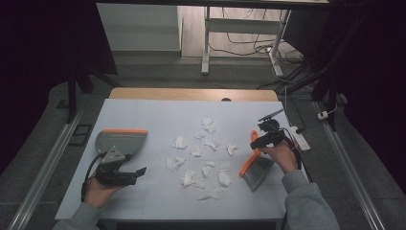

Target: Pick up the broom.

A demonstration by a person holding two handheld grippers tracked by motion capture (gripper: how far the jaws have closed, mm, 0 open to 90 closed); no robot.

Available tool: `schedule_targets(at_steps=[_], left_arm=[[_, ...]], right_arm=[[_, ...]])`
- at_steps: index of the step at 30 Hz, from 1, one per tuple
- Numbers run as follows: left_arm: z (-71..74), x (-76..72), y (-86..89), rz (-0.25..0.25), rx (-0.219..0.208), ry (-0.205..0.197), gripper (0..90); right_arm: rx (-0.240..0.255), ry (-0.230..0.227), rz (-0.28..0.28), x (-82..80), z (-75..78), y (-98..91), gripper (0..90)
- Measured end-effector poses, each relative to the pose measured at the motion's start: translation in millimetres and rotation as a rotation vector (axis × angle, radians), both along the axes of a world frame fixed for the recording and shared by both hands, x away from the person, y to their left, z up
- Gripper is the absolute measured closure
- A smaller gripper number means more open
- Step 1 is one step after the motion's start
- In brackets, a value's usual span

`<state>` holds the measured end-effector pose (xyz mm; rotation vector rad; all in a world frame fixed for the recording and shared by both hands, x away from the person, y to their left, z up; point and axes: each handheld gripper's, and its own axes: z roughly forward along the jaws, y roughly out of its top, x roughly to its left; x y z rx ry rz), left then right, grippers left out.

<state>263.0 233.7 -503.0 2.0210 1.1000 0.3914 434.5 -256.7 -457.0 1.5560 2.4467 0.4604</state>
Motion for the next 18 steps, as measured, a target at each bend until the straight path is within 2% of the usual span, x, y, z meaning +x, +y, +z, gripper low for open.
schedule_targets(at_steps=[5, 7, 8, 14, 16, 18], left_arm=[[0.3, -0.9, -0.6, -0.005, -0.005, -0.003, 20.8], [0.5, -1.1, -1.2, -0.007, -0.009, -0.003, 20.8], [0.5, -1.2, -1.5, -0.008, -0.009, -0.002, 20.8], [-0.2, -1.1, -1.9, -0.008, -0.006, 0.001, 20.7], [-0.7, -0.7, -2.0, -0.01, -0.006, 0.004, 20.8], [-1.1, -0.7, -2.4, -0.011, -0.003, 0.004, 20.7]], right_arm=[[-0.024, 0.051, -0.049, 6.3, -6.5, 3.0, 32.1], [-0.046, 0.067, -0.056, 8.2, -10.2, 5.2, 32.1], [-0.065, 0.091, -0.058, 10.9, -14.8, 6.4, 32.1], [-0.06, 0.12, -0.103, 14.8, -20.8, 4.8, 32.2], [-0.069, 0.133, -0.114, 15.2, -22.4, 3.9, 33.7], [-0.056, 0.138, -0.128, 14.9, -24.7, 3.9, 35.5]])
